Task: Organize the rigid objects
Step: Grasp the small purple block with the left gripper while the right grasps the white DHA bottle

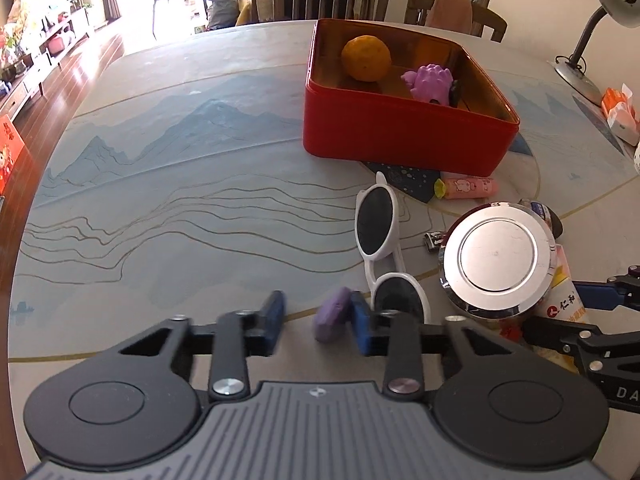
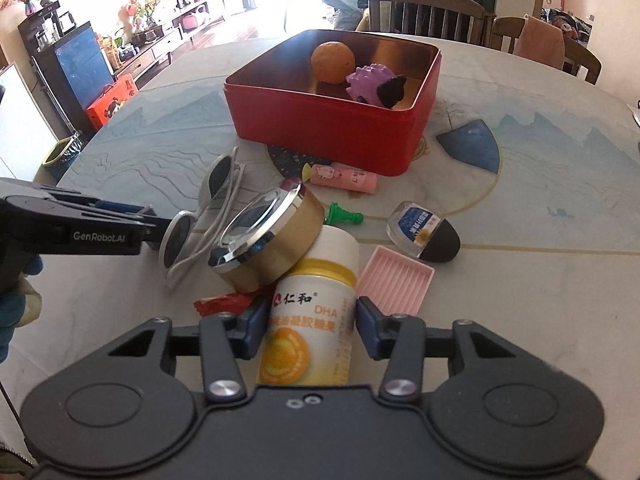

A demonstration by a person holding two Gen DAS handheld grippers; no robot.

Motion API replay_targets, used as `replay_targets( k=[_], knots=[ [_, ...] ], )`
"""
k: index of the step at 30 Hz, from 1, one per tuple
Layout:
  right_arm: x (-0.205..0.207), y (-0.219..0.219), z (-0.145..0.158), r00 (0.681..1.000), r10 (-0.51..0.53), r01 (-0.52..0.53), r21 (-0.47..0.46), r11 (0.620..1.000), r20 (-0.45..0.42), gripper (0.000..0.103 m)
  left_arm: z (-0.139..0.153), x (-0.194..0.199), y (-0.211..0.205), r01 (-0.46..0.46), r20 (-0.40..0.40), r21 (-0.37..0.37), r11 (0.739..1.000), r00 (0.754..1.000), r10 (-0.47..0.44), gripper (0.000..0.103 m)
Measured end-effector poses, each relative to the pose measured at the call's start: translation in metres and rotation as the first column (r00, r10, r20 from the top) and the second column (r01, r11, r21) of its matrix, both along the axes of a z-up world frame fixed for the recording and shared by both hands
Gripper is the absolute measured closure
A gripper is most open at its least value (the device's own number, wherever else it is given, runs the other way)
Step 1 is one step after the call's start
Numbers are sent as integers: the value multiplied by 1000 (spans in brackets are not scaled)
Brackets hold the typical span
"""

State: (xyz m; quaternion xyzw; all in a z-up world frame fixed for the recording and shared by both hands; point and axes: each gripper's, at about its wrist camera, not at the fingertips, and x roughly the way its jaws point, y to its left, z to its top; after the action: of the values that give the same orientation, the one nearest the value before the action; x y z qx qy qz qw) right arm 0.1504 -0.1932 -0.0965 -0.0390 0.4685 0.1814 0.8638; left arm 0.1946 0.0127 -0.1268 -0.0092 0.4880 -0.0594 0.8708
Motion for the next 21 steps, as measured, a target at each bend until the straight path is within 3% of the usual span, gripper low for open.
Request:
replay_targets(
  k=[3,11,21],
  knots=[
    [-1,0,1,1000,-4,4,-2,1000,-1,57,1,-2,1,-3,-8,-18,1000,1000,2,85],
    [-11,-12,8,999,-48,48,14,999,-11,58,10,-8,-2,8,13,-32,999,1000,-7,85],
    [-24,-30,35,995,-88,85,51,995,49,58,35,-16,-1,-3,37,-67,998,999,5,85]
  ],
)
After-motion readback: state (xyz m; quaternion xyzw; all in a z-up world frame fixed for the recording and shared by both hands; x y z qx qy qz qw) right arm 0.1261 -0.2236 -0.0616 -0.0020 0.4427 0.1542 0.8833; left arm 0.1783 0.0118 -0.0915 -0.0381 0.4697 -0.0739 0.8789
